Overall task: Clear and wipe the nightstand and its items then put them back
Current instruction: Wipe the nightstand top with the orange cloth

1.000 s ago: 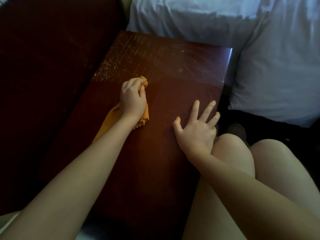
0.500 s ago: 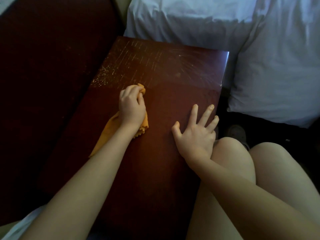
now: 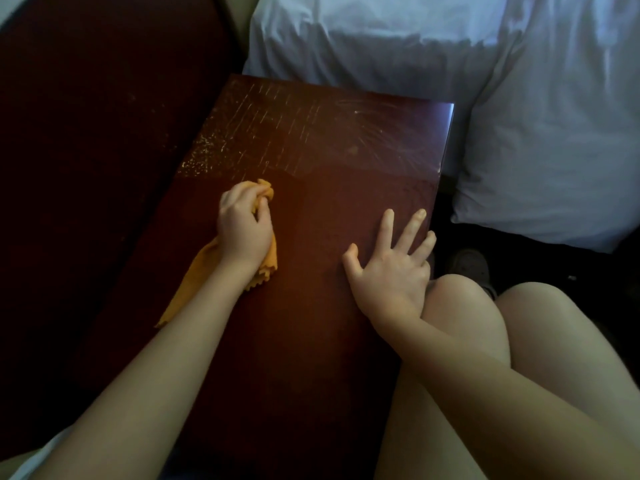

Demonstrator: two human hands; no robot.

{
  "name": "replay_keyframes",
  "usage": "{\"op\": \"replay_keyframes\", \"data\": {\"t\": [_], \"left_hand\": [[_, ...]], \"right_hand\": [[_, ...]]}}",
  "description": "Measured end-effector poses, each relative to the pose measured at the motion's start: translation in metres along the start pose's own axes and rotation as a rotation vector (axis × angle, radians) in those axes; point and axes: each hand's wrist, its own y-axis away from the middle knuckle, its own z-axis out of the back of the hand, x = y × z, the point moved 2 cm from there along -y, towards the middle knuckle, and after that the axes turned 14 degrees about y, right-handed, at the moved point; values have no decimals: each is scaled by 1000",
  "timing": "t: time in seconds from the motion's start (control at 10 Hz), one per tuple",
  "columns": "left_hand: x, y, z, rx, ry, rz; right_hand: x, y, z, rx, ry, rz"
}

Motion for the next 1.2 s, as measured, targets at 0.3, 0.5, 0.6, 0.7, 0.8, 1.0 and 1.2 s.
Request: {"op": "replay_keyframes", "data": {"t": [0.3,0.5,0.6,0.7,0.8,1.0,1.2], "left_hand": [[-26,2,-27,116,23,-151],[-6,12,-3,85,-4,-124],[-8,1,-9,-11,13,-21],[-17,-9,-23,-66,25,23],[-26,-10,-33,-24,24,-25],[-30,16,-21,210,35,-230],[-11,15,-6,94,-6,-132]], "right_hand": [[1,-1,0,-3,-2,-4],[0,0,-1,0,-5,-1],[1,-1,-1,-3,0,-4],[0,-1,-1,-1,-4,-3],[0,0,-1,-1,-3,0],[0,0,0,9,-6,9],[1,1,1,-3,-3,-3]]}}
